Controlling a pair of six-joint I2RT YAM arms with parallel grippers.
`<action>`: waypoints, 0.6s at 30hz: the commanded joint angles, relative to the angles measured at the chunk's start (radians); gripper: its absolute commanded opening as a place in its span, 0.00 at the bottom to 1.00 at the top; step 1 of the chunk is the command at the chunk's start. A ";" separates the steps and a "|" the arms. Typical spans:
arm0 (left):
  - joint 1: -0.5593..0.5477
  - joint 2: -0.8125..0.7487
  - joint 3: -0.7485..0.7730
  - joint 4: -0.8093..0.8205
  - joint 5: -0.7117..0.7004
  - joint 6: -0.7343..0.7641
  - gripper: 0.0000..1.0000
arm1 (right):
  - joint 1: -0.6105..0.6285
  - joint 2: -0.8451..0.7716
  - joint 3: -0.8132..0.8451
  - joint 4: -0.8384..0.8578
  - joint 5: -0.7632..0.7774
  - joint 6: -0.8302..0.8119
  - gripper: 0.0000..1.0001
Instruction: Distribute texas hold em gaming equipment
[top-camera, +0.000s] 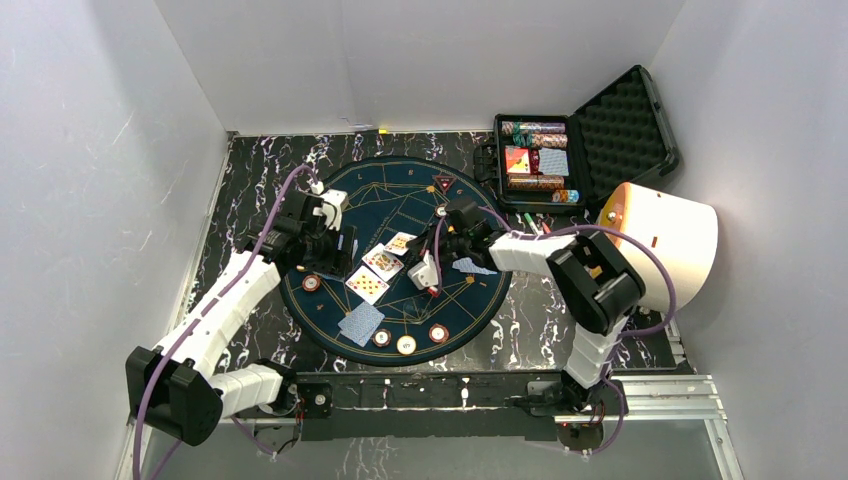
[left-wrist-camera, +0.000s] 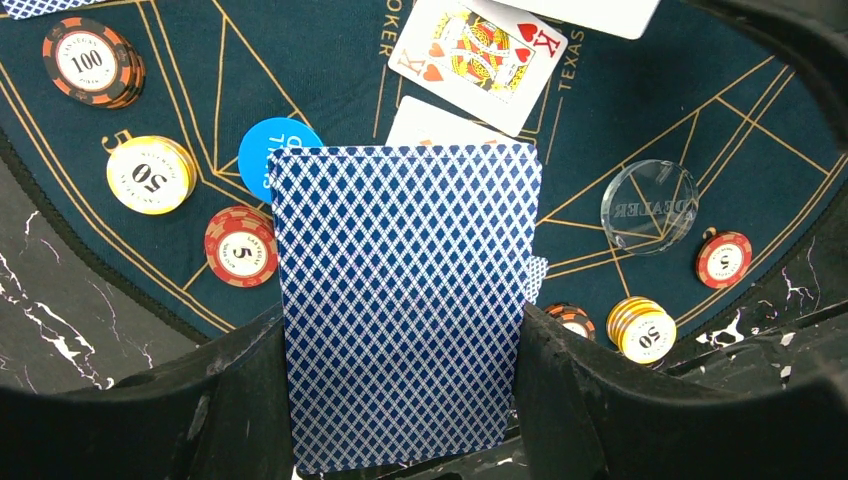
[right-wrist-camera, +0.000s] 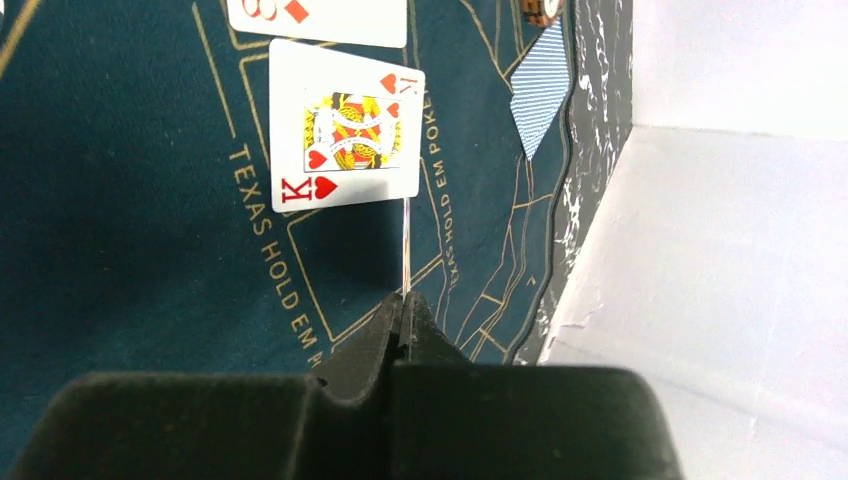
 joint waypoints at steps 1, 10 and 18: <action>0.007 -0.035 0.031 0.015 0.032 0.017 0.00 | 0.002 0.063 0.037 0.103 0.024 -0.264 0.00; 0.012 -0.051 0.028 0.013 0.045 0.019 0.00 | 0.005 0.136 0.067 0.061 0.028 -0.328 0.00; 0.013 -0.061 0.014 0.017 0.056 0.022 0.00 | 0.017 0.161 0.064 0.077 0.029 -0.334 0.00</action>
